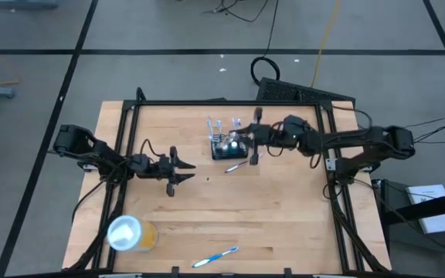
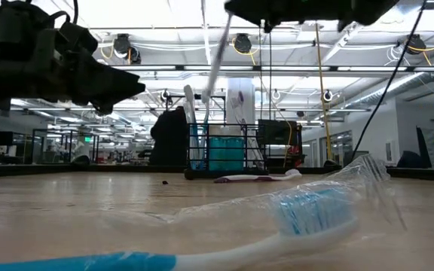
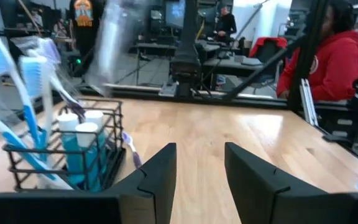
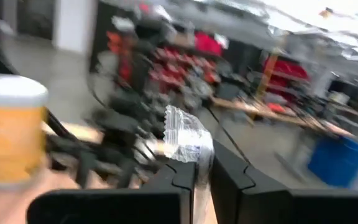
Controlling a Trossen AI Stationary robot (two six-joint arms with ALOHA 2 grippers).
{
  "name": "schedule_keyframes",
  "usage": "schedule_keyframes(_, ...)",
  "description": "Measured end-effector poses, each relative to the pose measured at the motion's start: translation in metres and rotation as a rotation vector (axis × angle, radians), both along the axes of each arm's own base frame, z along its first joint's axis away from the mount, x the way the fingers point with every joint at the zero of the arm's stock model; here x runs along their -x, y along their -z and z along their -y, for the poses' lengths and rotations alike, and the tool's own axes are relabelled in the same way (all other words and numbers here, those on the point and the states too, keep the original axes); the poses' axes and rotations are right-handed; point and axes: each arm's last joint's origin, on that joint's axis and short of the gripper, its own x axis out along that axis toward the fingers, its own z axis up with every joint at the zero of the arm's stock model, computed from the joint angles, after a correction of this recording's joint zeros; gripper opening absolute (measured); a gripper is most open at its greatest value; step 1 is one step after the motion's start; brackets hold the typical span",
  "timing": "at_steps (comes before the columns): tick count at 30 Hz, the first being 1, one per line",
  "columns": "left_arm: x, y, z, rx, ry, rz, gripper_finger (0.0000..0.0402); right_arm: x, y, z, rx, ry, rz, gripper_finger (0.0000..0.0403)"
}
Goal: Pick & Place toothbrushing station
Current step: Put the purple toothbrush into the black organizer
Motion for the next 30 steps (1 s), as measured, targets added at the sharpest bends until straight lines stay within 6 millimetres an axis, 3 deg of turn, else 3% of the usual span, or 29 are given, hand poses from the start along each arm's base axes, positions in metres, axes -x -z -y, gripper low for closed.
schedule_keyframes(9,-0.002,0.002,0.002,-0.022,-0.011,-0.025,0.0141,0.018,-0.025,0.015,0.028,0.185,-0.206,0.0015)
schedule_keyframes(30,-0.002,0.004,0.001,-0.026,-0.047,-0.047,0.0141,0.02,-0.018,0.013,-0.022,0.292,-0.341,0.0015)
